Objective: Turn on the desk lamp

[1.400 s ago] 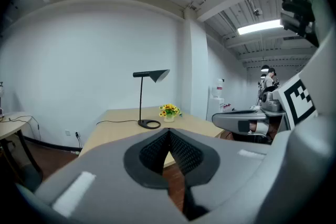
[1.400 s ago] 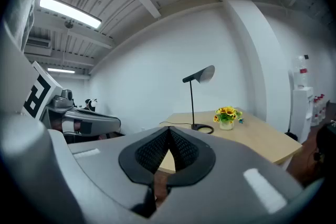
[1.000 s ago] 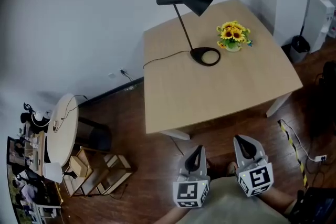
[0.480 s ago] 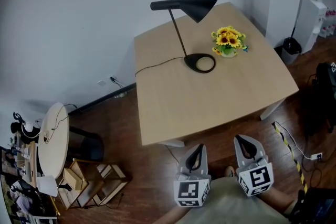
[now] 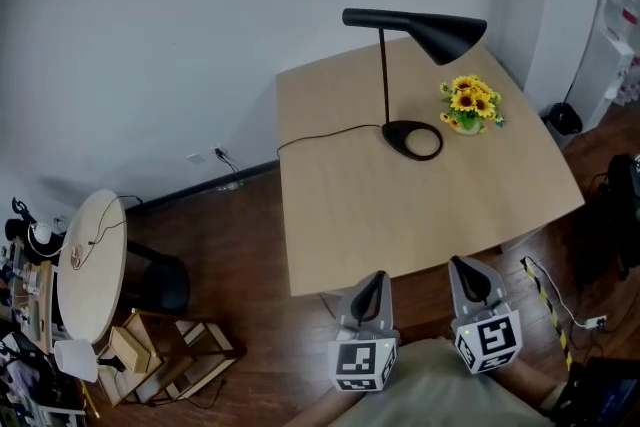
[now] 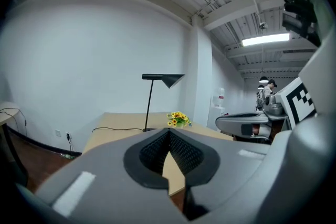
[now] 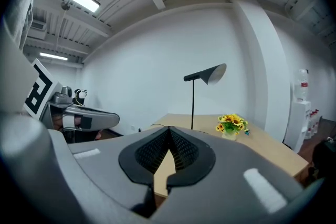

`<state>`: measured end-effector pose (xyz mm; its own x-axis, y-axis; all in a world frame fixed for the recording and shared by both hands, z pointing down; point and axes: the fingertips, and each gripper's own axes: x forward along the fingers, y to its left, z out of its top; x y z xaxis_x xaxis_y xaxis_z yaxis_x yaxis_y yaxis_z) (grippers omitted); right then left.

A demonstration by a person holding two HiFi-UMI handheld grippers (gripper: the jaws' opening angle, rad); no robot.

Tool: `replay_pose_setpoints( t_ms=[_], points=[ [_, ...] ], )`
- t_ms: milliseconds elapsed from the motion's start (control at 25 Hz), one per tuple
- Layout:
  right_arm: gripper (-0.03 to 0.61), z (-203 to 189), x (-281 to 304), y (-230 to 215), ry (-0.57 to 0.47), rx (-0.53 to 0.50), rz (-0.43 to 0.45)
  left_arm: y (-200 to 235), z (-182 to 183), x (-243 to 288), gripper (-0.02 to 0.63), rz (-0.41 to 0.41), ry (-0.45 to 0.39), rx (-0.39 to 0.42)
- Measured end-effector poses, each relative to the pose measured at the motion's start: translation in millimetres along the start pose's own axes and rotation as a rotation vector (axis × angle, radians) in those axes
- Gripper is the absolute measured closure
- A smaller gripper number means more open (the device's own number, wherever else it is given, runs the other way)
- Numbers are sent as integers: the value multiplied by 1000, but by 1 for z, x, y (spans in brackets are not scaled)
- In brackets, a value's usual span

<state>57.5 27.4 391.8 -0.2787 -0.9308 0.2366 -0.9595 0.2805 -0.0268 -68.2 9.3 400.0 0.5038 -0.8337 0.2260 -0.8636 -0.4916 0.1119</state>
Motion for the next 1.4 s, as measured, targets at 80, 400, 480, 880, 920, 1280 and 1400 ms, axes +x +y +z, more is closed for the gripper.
replay_pose_setpoints(
  t_ms=[80, 400, 480, 880, 920, 1280, 1400],
  points=[
    [578, 5, 11, 11, -2, -18, 7, 14, 1, 1, 615, 2, -8, -10],
    [578, 9, 42, 35, 21, -32, 10, 57, -3, -6, 615, 33, -8, -50],
    [578, 11, 50, 36, 19, -35, 24, 62, -7, -3, 615, 47, 3, -60],
    [578, 13, 114, 32, 16, 8, 113, 102, -1, 20, 615, 170, 33, -35],
    [578, 15, 121, 29, 17, 9, 119, 104, 2, 26, 615, 174, 35, -34],
    [578, 12, 186, -21, 53, 13, 132, 94, 30, 114, 615, 125, 45, 22],
    [578, 12, 213, -46, 55, 5, 124, 91, 39, 148, 615, 111, 49, 50]
  ],
)
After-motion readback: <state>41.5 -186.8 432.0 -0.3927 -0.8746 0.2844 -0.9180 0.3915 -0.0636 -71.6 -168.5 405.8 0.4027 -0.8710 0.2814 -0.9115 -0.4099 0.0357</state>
